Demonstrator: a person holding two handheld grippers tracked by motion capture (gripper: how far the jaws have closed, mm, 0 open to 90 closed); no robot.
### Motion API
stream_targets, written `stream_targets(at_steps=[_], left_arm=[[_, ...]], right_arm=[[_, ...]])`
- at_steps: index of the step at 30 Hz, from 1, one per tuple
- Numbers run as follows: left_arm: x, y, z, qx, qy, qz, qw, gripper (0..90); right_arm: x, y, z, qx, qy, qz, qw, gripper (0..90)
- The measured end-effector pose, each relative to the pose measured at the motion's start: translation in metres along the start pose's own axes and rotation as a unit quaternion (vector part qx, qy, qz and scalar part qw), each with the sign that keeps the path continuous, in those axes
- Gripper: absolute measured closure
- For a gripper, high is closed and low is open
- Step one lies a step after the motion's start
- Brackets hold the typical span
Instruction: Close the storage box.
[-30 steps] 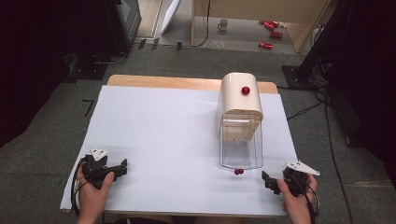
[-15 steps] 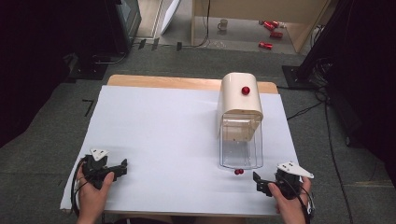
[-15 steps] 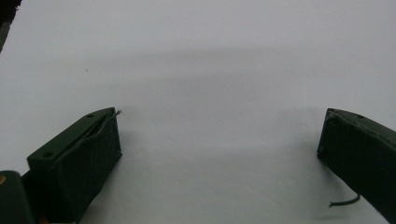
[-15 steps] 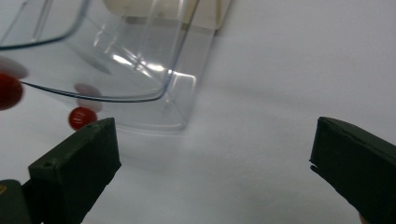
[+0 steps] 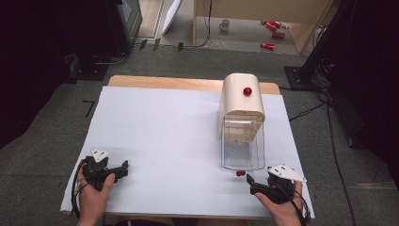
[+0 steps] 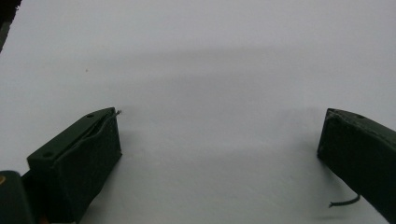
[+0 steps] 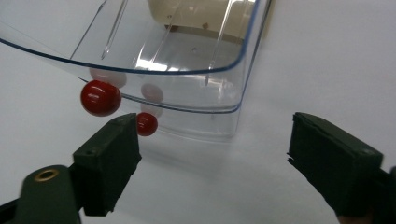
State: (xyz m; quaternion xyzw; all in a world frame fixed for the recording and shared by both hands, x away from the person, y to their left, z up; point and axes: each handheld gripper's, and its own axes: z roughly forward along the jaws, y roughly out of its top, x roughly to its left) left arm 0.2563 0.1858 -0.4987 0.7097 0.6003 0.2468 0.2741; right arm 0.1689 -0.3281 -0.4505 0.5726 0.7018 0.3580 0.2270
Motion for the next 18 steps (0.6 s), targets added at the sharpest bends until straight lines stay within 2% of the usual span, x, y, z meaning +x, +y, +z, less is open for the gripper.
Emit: stream_targets(at_steps=[2, 5, 7, 8, 9, 10, 13, 16, 18], left_arm=[[0.000, 0.000, 0.000, 0.000, 0.000, 0.000, 1.0000, 0.0], [0.000, 0.000, 0.000, 0.000, 0.000, 0.000, 1.0000, 0.0], [0.000, 0.000, 0.000, 0.000, 0.000, 0.000, 1.0000, 0.0], [0.000, 0.000, 0.000, 0.000, 0.000, 0.000, 1.0000, 0.0], [0.000, 0.000, 0.000, 0.000, 0.000, 0.000, 1.0000, 0.0], [0.000, 0.000, 0.000, 0.000, 0.000, 0.000, 1.0000, 0.0], [0.000, 0.000, 0.000, 0.000, 0.000, 0.000, 1.0000, 0.0], [0.000, 0.000, 0.000, 0.000, 0.000, 0.000, 1.0000, 0.0], [0.000, 0.000, 0.000, 0.000, 0.000, 0.000, 1.0000, 0.0]], right_arm=[[0.002, 0.000, 0.000, -0.001, -0.003, 0.000, 1.0000, 20.4], [0.006, 0.001, -0.002, -0.008, -0.007, 0.001, 0.9999, 31.4], [0.007, 0.002, -0.002, -0.010, -0.006, 0.002, 0.9999, 33.7], [0.009, 0.002, -0.003, -0.009, 0.001, 0.001, 1.0000, 39.5], [0.009, 0.002, -0.003, -0.009, 0.001, 0.001, 1.0000, 39.5], [0.010, 0.002, -0.003, -0.006, 0.005, -0.002, 1.0000, 45.8], [0.011, 0.002, -0.003, 0.002, 0.005, -0.003, 1.0000, 50.6], [0.014, 0.001, -0.003, 0.010, 0.018, -0.012, 0.9997, 58.8], [0.015, 0.001, -0.004, 0.010, 0.021, -0.013, 0.9996, 60.2]])
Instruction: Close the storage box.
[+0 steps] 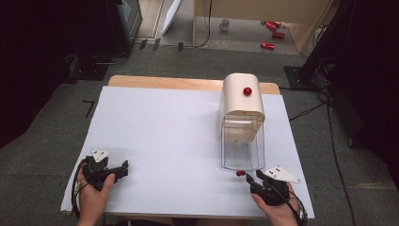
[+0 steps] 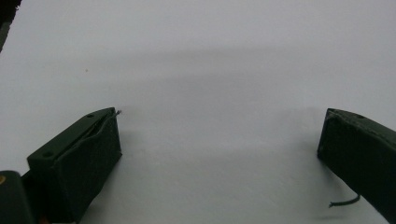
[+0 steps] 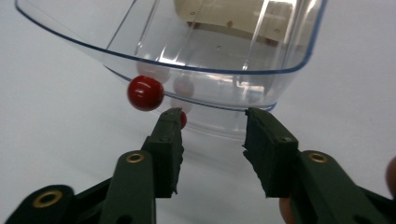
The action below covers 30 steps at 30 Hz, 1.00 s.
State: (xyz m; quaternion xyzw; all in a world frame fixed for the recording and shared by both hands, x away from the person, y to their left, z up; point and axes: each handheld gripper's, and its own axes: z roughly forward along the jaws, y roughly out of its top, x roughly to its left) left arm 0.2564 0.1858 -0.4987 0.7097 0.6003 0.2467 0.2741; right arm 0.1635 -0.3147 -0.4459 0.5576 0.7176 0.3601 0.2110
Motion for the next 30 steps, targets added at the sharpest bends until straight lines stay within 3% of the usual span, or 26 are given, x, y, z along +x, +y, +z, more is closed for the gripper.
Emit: stream_targets(at_steps=[3, 14, 22, 30], left_arm=[[0.000, 0.000, 0.000, 0.001, 0.000, 0.001, 1.0000, 0.0], [0.000, 0.000, 0.000, 0.000, 0.000, 0.000, 1.0000, 0.0], [0.000, 0.000, 0.000, 0.000, 0.000, 0.000, 1.0000, 0.0], [0.000, 0.000, 0.000, 0.000, 0.000, 0.000, 1.0000, 0.0]], right_arm=[[0.006, 0.001, 0.000, 0.001, 0.005, -0.014, 0.9999, 65.5], [0.012, 0.001, 0.001, 0.008, 0.029, -0.023, 0.9993, 72.3], [0.018, 0.002, 0.004, 0.010, 0.044, -0.026, 0.9987, 73.4], [0.023, 0.003, 0.007, 0.006, 0.044, -0.024, 0.9987, 73.9]])
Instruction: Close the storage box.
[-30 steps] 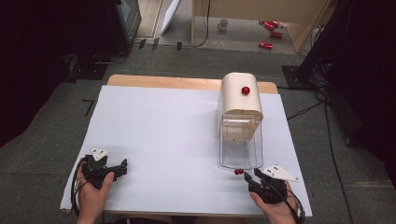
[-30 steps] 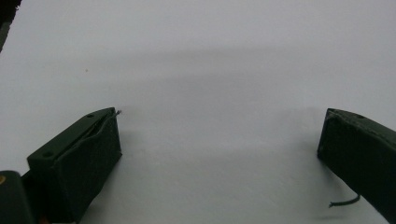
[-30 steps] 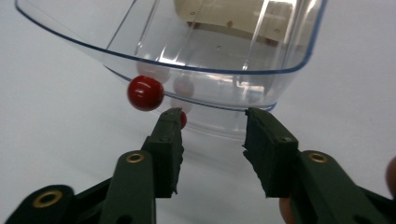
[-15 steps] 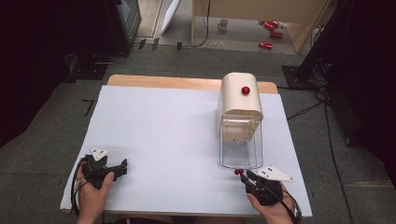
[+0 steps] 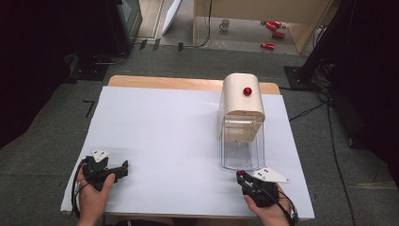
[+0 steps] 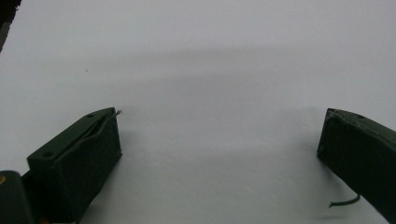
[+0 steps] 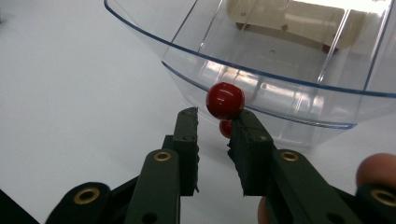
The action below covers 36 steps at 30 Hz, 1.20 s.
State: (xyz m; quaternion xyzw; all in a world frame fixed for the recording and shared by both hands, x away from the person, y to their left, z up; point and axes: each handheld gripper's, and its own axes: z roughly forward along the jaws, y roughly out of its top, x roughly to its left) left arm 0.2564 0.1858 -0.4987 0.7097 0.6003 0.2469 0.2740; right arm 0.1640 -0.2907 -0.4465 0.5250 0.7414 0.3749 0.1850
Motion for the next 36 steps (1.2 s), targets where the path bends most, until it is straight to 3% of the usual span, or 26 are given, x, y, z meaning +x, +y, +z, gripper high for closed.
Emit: stream_targets(at_steps=[6, 21, 36], left_arm=[[0.000, 0.000, 0.000, 0.000, 0.000, 0.000, 1.0000, 0.0], [0.000, 0.000, 0.000, 0.001, 0.000, 0.001, 1.0000, 0.0], [0.000, 0.000, 0.000, 0.001, 0.000, 0.002, 1.0000, 0.0]], right_arm=[[-0.001, 0.000, 0.002, -0.009, -0.005, 0.026, 0.9996, 77.1], [-0.004, 0.007, -0.008, -0.021, -0.024, 0.036, 0.9988, 82.3], [-0.007, 0.039, -0.013, -0.048, -0.018, 0.036, 0.9980, 82.3]])
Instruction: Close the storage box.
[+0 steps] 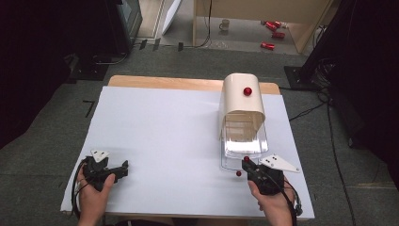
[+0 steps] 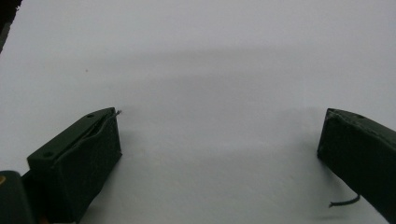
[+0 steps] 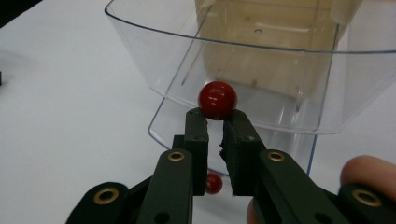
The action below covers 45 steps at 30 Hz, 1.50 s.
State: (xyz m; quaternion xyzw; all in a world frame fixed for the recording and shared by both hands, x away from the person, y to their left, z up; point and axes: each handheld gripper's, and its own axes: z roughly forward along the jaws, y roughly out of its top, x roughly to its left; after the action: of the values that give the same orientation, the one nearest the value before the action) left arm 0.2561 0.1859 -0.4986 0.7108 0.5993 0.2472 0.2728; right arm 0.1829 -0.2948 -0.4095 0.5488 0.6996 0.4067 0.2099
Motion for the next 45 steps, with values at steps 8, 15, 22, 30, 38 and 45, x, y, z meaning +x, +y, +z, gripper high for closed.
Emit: stream_targets(at_steps=[8, 15, 22, 30, 38, 45], left_arm=[[0.000, 0.000, 0.000, 0.000, 0.000, 0.000, 1.0000, 0.0], [0.000, 0.000, 0.000, 0.000, 0.000, 0.000, 1.0000, 0.0], [0.000, 0.000, 0.000, 0.000, 0.000, 0.000, 1.0000, 0.0], [0.000, 0.000, 0.000, 0.000, 0.000, 0.000, 1.0000, 0.0], [0.000, 0.000, 0.000, 0.000, 0.000, -0.001, 1.0000, 0.0], [0.000, 0.000, 0.000, 0.000, 0.000, 0.000, 1.0000, 0.0]], right_arm=[[-0.004, 0.021, 0.009, -0.009, -0.003, 0.009, 0.9999, 82.5], [-0.010, 0.032, 0.018, -0.012, 0.000, 0.018, 0.9998, 82.2], [-0.015, 0.042, 0.032, -0.008, -0.007, 0.021, 0.9997, 82.0], [-0.021, 0.048, 0.046, -0.008, -0.012, 0.032, 0.9994, 81.5], [-0.022, 0.053, 0.052, -0.010, -0.018, 0.036, 0.9992, 81.3], [-0.025, 0.058, 0.058, -0.013, -0.021, 0.038, 0.9990, 80.6]])
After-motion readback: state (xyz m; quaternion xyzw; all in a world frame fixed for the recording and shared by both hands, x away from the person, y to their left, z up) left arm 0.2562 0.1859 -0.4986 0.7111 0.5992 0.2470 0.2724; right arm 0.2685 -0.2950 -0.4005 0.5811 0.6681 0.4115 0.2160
